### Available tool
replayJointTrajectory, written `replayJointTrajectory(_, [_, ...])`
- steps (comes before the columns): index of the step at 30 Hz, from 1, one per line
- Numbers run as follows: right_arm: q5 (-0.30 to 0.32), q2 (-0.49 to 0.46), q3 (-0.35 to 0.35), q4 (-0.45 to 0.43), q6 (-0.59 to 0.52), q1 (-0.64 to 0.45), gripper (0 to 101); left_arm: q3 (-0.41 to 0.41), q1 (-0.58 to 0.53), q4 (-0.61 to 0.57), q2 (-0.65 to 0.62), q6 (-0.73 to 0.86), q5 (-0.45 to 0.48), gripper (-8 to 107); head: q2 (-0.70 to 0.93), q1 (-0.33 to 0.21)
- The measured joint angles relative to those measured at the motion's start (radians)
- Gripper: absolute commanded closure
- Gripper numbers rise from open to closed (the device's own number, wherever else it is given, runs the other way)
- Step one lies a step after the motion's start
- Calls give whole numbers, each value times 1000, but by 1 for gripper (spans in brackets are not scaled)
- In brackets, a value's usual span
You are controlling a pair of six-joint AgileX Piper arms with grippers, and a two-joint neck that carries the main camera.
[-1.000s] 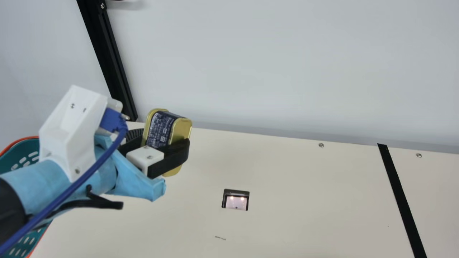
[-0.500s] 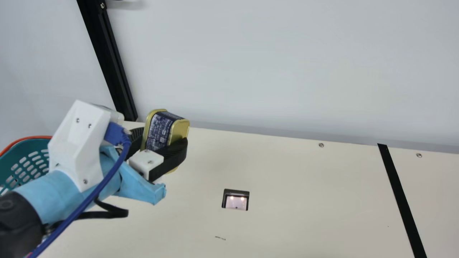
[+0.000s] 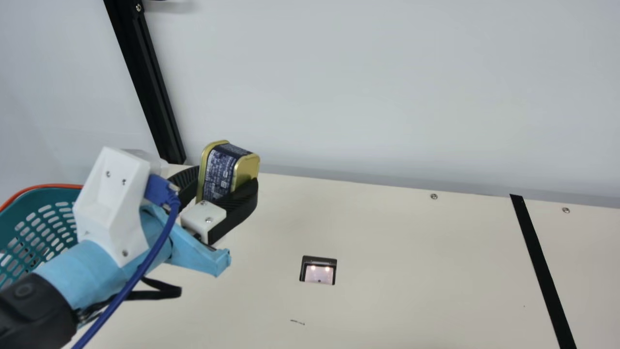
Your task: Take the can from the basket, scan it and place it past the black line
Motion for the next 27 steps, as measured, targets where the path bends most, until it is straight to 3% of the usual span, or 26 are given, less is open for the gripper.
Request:
replayJointTrajectory(16, [0,0,0,0,0,0,0,51,-92,-160,17,168,-235,89,0,5])
replayJointTrajectory(27, [0,0,0,0,0,0,0,42,-136,-251,83,213,-308,89,0,5])
